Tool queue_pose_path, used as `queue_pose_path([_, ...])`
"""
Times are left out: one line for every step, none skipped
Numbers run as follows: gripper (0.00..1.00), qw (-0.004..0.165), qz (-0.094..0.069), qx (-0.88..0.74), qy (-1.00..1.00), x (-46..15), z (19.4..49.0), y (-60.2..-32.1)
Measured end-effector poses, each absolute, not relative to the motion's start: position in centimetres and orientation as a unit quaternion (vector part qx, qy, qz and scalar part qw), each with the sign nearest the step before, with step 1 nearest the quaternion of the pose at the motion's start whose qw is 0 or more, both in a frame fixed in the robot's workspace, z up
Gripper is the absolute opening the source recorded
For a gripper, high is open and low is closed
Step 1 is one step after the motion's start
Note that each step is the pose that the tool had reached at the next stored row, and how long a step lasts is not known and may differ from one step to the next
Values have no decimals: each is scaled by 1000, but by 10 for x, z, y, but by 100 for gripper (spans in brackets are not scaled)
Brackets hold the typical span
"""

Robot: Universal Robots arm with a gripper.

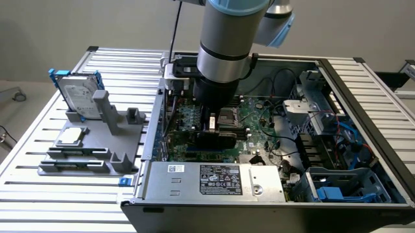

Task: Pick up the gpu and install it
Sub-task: 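Insert the gpu into the slot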

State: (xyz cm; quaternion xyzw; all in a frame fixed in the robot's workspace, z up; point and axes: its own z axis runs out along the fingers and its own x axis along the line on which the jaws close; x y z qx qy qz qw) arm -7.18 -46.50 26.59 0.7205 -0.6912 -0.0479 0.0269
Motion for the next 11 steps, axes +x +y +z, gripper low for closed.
queue_pose_path([26,27,-48,721,-691,-72,266,-465])
queue_pose_path([26,27,-48,721,-691,-72,266,-465])
queue_pose_path([26,27,-48,721,-691,-72,266,-465])
queue_pose_path([26,27,-48,721,-691,-72,266,-465])
queue_pose_path([26,27,-48,720,-691,-72,266,-465])
queue_pose_path([26,27,-48,720,-691,-73,266,-465])
queue_pose_path([26,27,-48,720,-691,-73,266,-465])
queue_pose_path([26,27,-48,720,-692,-73,266,-465])
queue_pose_path([26,27,-48,720,-692,-74,266,-465])
queue_pose_path([26,27,-48,720,-692,-74,266,-465])
queue_pose_path([26,27,-48,720,-692,-74,266,-465])
